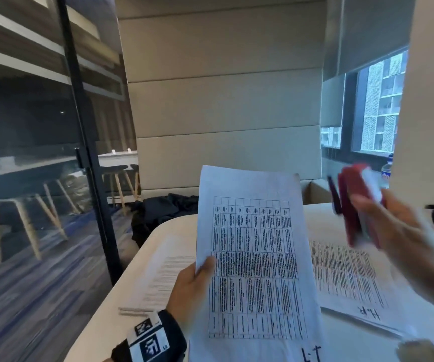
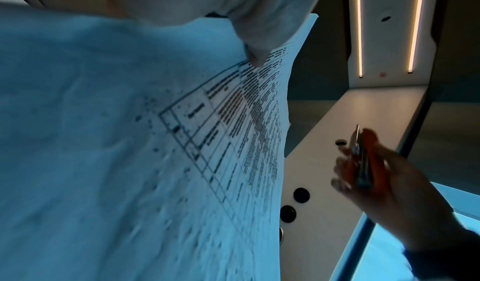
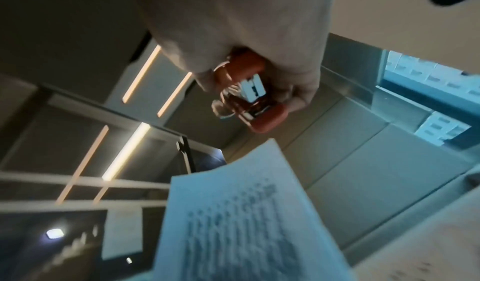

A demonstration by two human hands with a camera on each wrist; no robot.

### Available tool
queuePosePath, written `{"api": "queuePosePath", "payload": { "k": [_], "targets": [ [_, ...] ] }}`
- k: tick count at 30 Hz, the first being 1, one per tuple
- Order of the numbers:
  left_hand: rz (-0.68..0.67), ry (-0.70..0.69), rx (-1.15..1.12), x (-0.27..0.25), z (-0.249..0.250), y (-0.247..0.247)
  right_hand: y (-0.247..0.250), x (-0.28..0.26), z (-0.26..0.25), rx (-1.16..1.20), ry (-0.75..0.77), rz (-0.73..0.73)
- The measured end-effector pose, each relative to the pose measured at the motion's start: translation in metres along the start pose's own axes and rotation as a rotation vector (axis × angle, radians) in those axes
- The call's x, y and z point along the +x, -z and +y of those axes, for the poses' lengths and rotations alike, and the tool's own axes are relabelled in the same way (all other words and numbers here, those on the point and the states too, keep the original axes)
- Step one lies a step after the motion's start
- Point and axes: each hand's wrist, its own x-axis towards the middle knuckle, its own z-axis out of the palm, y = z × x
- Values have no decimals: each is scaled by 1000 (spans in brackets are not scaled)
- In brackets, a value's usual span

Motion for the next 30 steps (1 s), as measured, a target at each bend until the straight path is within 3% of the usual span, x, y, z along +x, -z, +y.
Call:
{"api": "queuePosePath", "payload": {
  "k": [3,7,14,23,30],
  "targets": [
    [-56,-50,48,-11,11,-8,-23,29,-28,304,236,90],
    [-89,-21,72,-17,19,-19,-46,59,-45,235,349,158],
    [-197,-39,77,-23,27,-26,-91,57,-55,381,244,128],
    [-264,-92,90,-30,29,-37,-114,58,-60,283,237,334],
    [-272,-49,60,-22,23,-29,-111,73,-66,370,181,135]
  ]
}}
